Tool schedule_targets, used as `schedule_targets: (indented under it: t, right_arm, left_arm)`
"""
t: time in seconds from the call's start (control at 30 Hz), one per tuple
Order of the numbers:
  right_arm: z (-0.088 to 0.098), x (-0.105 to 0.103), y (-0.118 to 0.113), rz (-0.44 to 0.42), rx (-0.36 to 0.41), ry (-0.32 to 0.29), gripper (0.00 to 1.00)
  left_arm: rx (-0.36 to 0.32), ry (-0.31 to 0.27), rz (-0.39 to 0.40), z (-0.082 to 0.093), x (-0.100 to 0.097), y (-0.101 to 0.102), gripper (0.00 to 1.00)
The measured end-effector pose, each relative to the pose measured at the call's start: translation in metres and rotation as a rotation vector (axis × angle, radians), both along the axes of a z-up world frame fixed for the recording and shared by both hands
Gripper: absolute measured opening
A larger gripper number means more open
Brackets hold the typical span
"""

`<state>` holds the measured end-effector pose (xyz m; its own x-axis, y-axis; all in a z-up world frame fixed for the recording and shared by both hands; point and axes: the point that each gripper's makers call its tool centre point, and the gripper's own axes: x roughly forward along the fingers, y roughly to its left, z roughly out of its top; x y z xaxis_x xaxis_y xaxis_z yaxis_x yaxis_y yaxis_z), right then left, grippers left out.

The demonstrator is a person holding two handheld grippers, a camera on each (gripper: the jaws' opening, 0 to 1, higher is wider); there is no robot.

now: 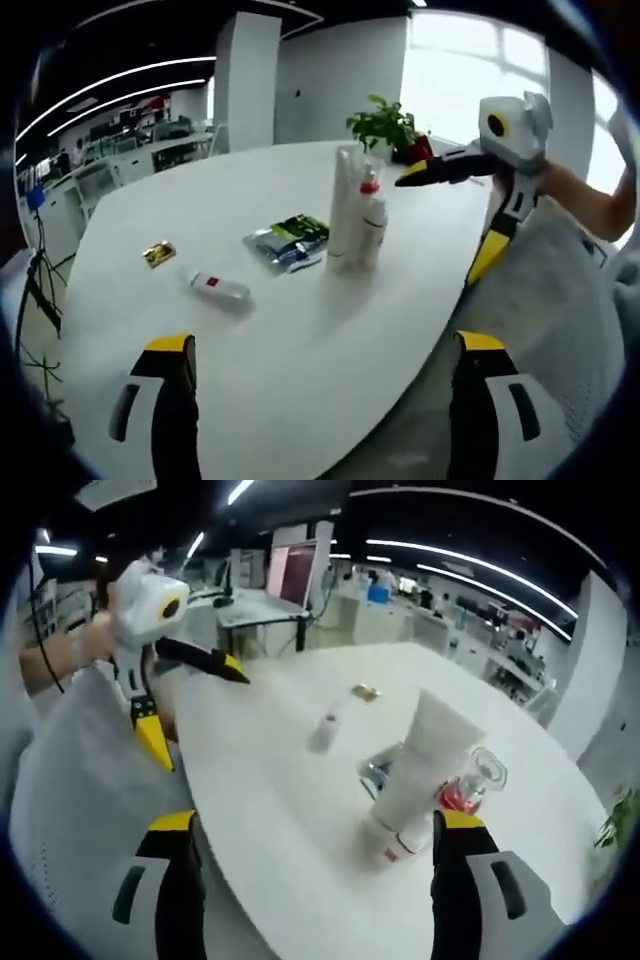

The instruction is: Arrange the skincare products in the storage area until every visible bottle or jar stands upright without overlapping.

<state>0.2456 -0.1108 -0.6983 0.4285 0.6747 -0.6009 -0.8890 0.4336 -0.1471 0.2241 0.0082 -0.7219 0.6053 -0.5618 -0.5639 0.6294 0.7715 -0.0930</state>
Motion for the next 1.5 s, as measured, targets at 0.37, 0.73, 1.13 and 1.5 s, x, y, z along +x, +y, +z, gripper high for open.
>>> schedule_targets:
  t: [0.37, 0.73, 1.13, 1.5]
  right_arm:
    - [-0.015, 0.001, 0.039, 0.130, -0.054, -0.038, 0.86]
    - [-0.030, 0.020, 0.083, 0.177, -0.011, -0.035, 0.80]
    - [-0.065, 0.051, 0.127, 0.154, -0.018, -0.007, 0.78]
    - [-0.099, 0.080, 0.145, 0.083, -0.011, 0.032, 0.67]
  left_arm:
    - [-0.061, 0.029, 0.031, 0.002, -0.007, -0.007, 0.99]
    - [-0.131, -0.015, 0.061, 0.010, -0.010, -0.015, 0.99]
    - [0.016, -0.026, 0.092, -0.008, -0.007, 0.000, 0.99]
    - [0.001, -0.025, 0.078, -0.008, -0.008, -0.002, 0.99]
